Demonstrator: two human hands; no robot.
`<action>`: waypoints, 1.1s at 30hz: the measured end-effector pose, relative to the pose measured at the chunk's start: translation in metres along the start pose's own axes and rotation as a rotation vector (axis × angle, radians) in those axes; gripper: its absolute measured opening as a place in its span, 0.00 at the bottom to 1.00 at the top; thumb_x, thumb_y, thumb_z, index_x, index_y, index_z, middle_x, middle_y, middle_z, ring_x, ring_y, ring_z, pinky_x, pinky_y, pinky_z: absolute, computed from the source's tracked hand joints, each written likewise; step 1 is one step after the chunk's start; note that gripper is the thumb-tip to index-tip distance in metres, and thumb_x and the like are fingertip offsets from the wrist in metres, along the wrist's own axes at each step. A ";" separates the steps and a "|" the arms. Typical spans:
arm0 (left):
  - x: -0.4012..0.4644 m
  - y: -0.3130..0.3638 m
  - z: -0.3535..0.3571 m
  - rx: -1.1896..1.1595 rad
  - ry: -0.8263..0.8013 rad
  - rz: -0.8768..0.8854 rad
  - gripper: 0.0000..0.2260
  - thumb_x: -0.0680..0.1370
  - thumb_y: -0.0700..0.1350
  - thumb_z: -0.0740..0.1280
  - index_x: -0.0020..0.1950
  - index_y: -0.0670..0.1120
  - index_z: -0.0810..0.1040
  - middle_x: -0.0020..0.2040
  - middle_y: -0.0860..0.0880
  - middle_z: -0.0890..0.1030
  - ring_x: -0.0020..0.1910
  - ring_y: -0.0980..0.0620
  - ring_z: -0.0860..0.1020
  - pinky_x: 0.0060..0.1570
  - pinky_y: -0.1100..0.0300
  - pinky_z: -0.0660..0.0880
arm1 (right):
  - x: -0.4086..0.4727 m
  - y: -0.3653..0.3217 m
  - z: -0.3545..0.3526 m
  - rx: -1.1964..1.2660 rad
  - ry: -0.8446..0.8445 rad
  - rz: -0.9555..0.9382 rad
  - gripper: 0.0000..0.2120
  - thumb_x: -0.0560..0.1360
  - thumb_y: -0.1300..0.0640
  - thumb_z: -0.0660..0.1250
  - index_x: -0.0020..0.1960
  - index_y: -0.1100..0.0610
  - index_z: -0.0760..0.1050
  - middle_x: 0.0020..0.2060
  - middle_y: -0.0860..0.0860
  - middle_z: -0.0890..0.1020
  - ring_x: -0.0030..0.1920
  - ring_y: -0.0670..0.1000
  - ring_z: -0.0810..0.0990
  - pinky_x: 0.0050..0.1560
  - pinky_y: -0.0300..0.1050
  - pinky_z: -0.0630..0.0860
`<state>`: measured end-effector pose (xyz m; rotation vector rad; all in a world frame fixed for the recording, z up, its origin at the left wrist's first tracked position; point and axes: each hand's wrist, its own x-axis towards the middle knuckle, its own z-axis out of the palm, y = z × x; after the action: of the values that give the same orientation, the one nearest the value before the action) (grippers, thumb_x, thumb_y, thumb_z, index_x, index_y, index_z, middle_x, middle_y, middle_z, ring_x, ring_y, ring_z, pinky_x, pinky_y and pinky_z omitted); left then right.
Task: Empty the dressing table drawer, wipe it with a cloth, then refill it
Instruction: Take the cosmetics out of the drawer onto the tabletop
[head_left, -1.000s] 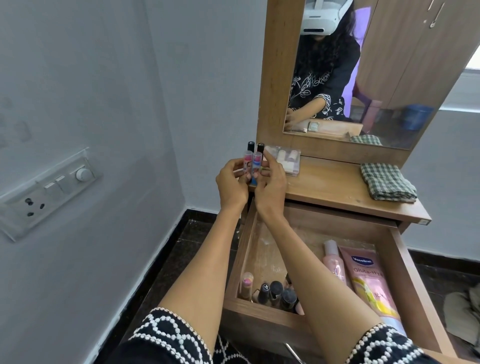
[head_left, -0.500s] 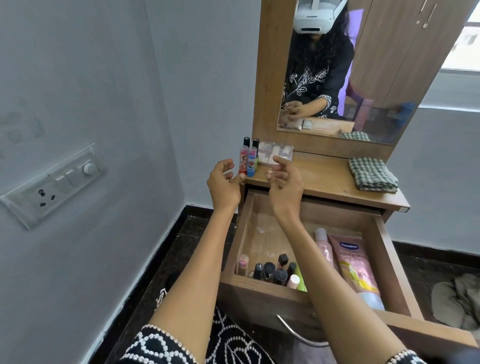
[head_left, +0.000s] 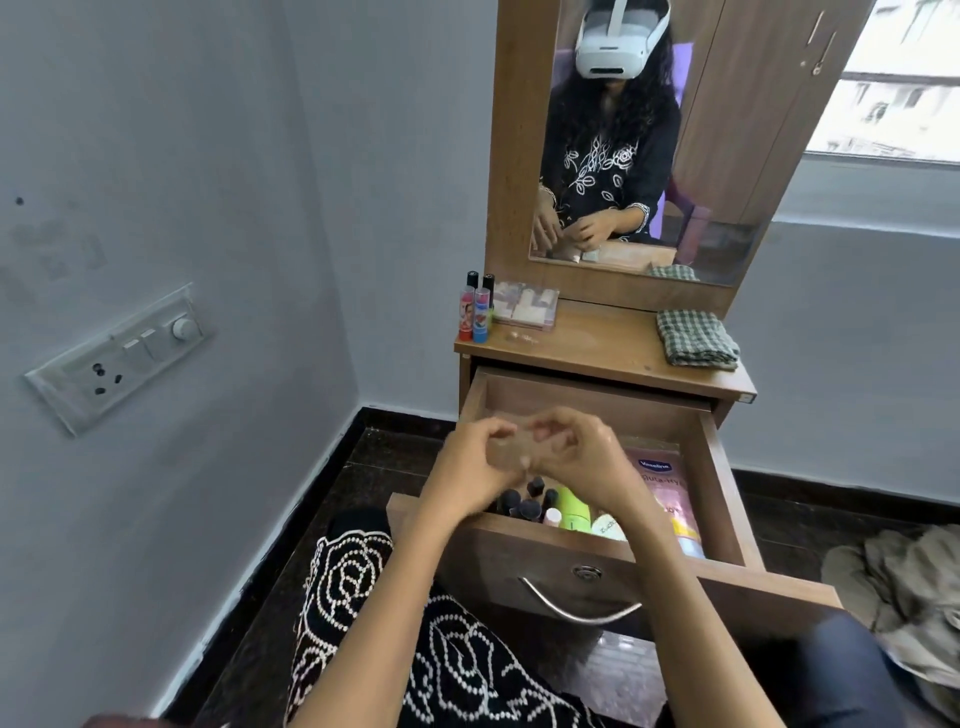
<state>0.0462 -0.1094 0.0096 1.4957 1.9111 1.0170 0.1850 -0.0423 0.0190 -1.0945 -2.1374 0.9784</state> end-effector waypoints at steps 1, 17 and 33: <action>-0.003 -0.002 0.002 0.044 -0.036 -0.015 0.24 0.70 0.47 0.74 0.65 0.48 0.73 0.64 0.52 0.75 0.65 0.53 0.72 0.63 0.60 0.67 | -0.005 0.003 0.001 -0.042 -0.044 0.005 0.16 0.66 0.60 0.76 0.50 0.47 0.78 0.41 0.42 0.77 0.39 0.44 0.72 0.40 0.35 0.71; -0.002 -0.004 0.010 0.269 -0.136 -0.280 0.22 0.65 0.50 0.76 0.57 0.56 0.78 0.61 0.49 0.74 0.63 0.52 0.71 0.62 0.51 0.72 | -0.021 0.012 0.014 -0.357 -0.154 0.159 0.16 0.68 0.54 0.74 0.56 0.47 0.81 0.48 0.48 0.75 0.57 0.52 0.72 0.59 0.44 0.70; 0.002 -0.005 0.019 0.389 -0.095 -0.319 0.11 0.71 0.47 0.72 0.52 0.55 0.82 0.60 0.50 0.78 0.67 0.48 0.68 0.59 0.50 0.73 | -0.018 0.017 0.021 -0.455 -0.172 0.142 0.12 0.68 0.46 0.73 0.51 0.45 0.83 0.54 0.48 0.78 0.58 0.56 0.70 0.58 0.46 0.65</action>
<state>0.0578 -0.1035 -0.0056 1.3408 2.2739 0.4425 0.1871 -0.0573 -0.0094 -1.4346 -2.5289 0.6784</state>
